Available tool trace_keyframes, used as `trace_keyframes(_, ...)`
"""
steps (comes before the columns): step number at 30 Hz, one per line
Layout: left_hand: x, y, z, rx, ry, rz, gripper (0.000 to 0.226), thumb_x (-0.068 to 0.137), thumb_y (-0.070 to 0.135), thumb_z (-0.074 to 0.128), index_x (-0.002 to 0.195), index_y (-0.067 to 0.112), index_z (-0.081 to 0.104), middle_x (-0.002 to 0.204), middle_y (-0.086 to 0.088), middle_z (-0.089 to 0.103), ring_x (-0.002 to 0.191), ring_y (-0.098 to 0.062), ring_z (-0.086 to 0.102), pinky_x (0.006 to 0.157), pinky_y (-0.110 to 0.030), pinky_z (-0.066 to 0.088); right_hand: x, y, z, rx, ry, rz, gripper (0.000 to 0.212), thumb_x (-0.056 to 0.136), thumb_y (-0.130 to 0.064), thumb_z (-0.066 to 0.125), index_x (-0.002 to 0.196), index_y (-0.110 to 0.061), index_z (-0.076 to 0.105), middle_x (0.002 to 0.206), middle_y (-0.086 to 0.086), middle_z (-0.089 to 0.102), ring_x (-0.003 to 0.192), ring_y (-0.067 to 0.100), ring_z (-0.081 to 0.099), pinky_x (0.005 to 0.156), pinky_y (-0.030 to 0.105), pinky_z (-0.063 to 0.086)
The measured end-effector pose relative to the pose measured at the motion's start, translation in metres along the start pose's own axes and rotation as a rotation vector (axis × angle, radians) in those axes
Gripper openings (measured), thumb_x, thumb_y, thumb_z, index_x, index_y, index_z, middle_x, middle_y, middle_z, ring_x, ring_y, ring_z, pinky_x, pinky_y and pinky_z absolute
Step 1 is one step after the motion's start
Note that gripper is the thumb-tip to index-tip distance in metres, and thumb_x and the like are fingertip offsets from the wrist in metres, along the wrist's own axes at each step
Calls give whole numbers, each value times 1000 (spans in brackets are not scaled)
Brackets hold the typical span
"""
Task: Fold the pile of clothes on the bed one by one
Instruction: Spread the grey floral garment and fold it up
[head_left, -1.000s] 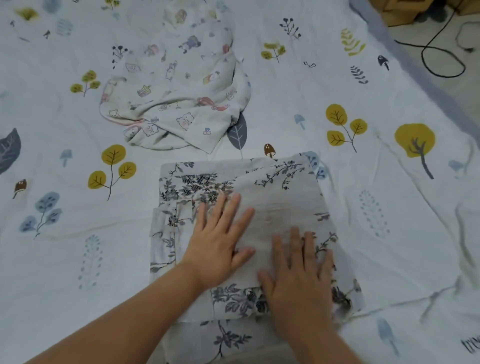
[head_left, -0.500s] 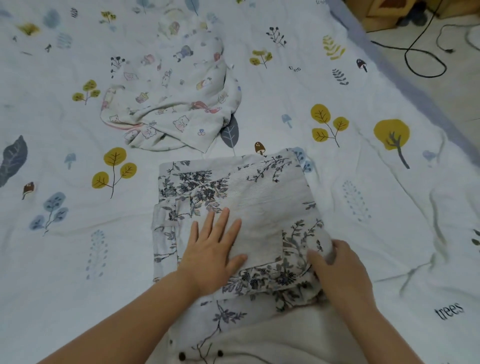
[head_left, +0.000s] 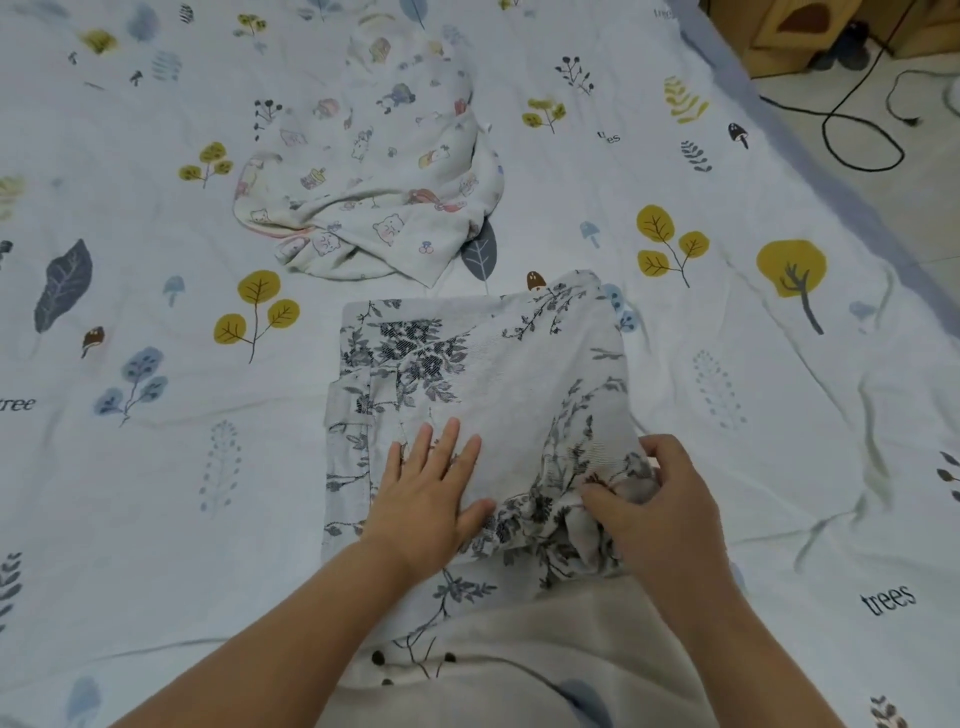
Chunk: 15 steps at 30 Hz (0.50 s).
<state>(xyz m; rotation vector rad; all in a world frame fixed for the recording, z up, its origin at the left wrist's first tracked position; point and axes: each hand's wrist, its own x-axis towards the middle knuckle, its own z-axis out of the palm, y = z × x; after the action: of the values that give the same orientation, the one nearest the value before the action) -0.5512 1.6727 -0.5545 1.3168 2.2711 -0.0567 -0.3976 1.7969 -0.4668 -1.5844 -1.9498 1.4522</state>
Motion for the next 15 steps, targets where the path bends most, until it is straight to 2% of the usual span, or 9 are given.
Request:
trace_keyframes(2, -3, -4, -11, -135, -49, -17, 85, 75, 79, -5, 147, 33, -8, 152, 6, -20, 141, -16, -19, 111, -38, -14, -17, -9, 11, -72, 46, -140, 31, 72, -20, 74, 92, -27, 51, 62, -8, 60, 59, 12, 59, 58, 29, 47)
trace_keyframes(4, -9, -8, -34, -487, -92, -69, 58, 96, 53, 23, 148, 31, 10, 157, 7, -1, 145, -13, -3, 116, -38, -7, -31, -16, 25, -177, 102, -279, 38, 68, -21, 75, 99, -26, 54, 72, -7, 64, 64, 16, 58, 60, 25, 42)
trace_keyframes(5, -13, -11, -47, -683, -80, -99, 53, 98, 46, 26, 148, 31, 18, 156, 9, 10, 145, -12, 6, 118, -36, 0, -37, -20, 33, -228, 139, -361, 42, 66, -21, 76, 102, -25, 55, 77, -4, 64, 68, 17, 56, 62, 24, 41)
trace_keyframes(7, -19, -15, -75, -995, -25, -156, 51, 97, 49, 23, 143, 32, 32, 150, 10, 32, 139, -13, 29, 117, -37, 16, -48, -29, 50, -326, 187, -544, 52, 57, -24, 75, 105, -22, 54, 81, -1, 62, 71, 21, 55, 63, 25, 42)
trace_keyframes(9, -21, -19, -107, -1381, 35, -169, 55, 92, 57, 22, 133, 29, 48, 136, 3, 53, 125, -18, 50, 108, -41, 36, -61, -35, 69, -423, 194, -714, 62, 48, -28, 73, 106, -22, 51, 82, 0, 60, 72, 24, 54, 61, 29, 48)
trace_keyframes(10, -20, -23, -122, -1548, 56, -159, 58, 90, 60, 24, 128, 26, 52, 128, 0, 60, 118, -19, 56, 100, -38, 46, -68, -36, 80, -451, 171, -774, 66, 44, -28, 76, 105, -22, 51, 84, 1, 59, 74, 24, 52, 62, 32, 50)
trace_keyframes(11, -17, -27, -135, -1638, 78, -163, 60, 88, 62, 28, 125, 23, 55, 122, -1, 64, 112, -18, 61, 92, -34, 51, -75, -36, 90, -484, 134, -807, 70, 40, -28, 79, 104, -21, 52, 86, 2, 58, 76, 23, 50, 64, 34, 50)
trace_keyframes(13, -10, -36, -153, -1591, 146, -206, 53, 86, 57, 47, 121, 18, 58, 113, -3, 69, 100, -17, 67, 82, -30, 55, -84, -35, 112, -566, 47, -804, 76, 36, -29, 84, 104, -21, 52, 87, 2, 58, 80, 22, 48, 69, 36, 51)
trace_keyframes(15, 0, -52, -151, -1408, 245, -298, 36, 83, 30, 67, 112, 13, 58, 107, -8, 70, 91, -21, 69, 78, -33, 56, -88, -32, 129, -635, -42, -768, 69, 40, -30, 85, 102, -22, 58, 84, 2, 57, 80, 22, 49, 72, 37, 52)
